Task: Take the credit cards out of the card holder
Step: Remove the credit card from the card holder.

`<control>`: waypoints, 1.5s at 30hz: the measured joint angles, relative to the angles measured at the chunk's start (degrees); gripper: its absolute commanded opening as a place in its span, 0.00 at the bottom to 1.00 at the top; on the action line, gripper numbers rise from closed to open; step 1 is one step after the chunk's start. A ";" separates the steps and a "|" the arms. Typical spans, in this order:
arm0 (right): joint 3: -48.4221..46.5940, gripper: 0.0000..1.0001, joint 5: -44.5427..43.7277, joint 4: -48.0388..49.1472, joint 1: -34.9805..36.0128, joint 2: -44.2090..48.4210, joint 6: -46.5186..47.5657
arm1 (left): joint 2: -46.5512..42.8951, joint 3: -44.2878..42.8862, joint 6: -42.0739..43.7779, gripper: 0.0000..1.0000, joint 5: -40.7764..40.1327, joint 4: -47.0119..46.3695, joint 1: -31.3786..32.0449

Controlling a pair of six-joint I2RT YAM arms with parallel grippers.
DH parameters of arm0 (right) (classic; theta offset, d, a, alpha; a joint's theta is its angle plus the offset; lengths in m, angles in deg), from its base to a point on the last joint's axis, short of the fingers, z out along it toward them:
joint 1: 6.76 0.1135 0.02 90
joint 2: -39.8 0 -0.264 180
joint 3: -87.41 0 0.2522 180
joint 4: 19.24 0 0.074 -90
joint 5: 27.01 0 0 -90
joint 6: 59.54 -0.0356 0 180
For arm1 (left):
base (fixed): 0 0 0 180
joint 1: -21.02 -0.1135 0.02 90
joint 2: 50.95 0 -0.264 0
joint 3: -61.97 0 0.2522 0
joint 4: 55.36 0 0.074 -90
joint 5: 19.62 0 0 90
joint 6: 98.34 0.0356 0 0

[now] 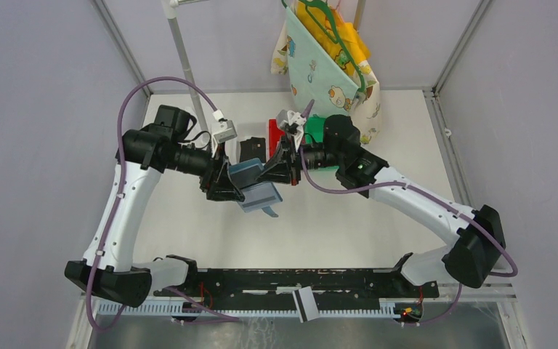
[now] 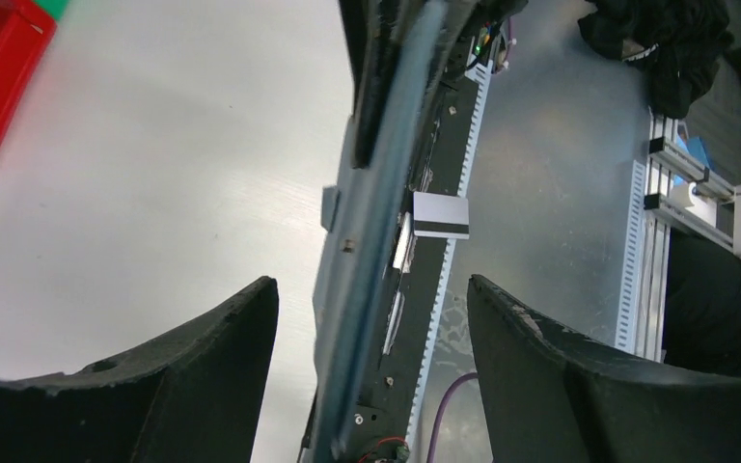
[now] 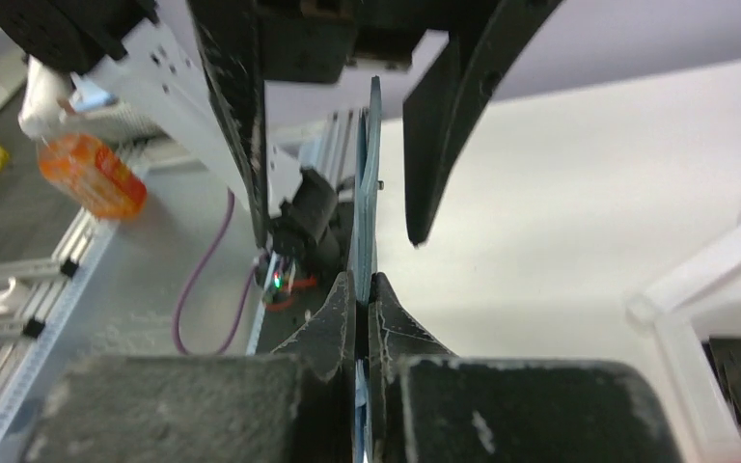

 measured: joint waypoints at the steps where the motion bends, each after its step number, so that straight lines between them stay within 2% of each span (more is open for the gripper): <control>1: -1.44 0.00 0.33 -3.74 0.00 -0.42 2.21 | 0.00 0.00 1.05 0.75 0.00 0.87 0.20; 4: -5.75 0.00 1.29 -14.16 0.11 -2.47 8.04 | 0.00 -0.02 3.26 0.71 -0.11 2.36 0.66; 8: -11.17 0.00 1.66 -23.34 0.44 -5.64 12.85 | 0.00 -0.02 3.96 0.68 -0.31 3.19 1.55; 13: -18.40 0.00 1.64 -32.50 1.18 -8.98 17.75 | 0.00 0.55 5.11 0.56 -1.38 3.54 2.19; 18: -20.81 0.00 1.62 -37.00 1.75 -9.64 21.07 | 0.00 1.22 5.60 0.39 -2.25 3.74 2.34; 22: -23.21 0.00 1.46 -40.96 2.19 -9.94 24.00 | 0.00 1.27 6.34 0.36 -2.45 3.69 2.51; 26: -25.16 0.00 1.18 -43.47 2.89 -10.62 26.12 | 0.02 1.27 6.38 0.27 -2.54 3.74 2.51; 34: -26.29 0.00 -0.09 -46.58 4.28 -11.78 29.22 | 0.02 1.27 5.38 0.21 -2.69 0.79 2.56; 39: -26.49 0.00 -0.50 -46.84 4.31 -11.85 29.64 | -0.02 1.42 5.38 0.03 -2.64 0.50 2.56; 40: -26.49 0.04 -0.52 -46.86 4.31 -11.85 29.59 | -0.09 1.62 5.38 0.02 -2.60 0.39 2.56; 41: -26.49 0.13 -0.50 -46.88 4.31 -11.87 29.46 | -0.17 1.84 5.38 0.02 -2.51 0.31 2.56; 42: -26.49 0.29 -0.50 -46.86 4.33 -11.87 29.29 | -0.22 1.99 5.38 0.02 -2.34 0.24 2.56; 45: -26.29 0.62 -0.42 -45.00 4.31 -11.85 28.02 | -0.31 2.38 4.98 0.02 -2.19 -0.35 2.56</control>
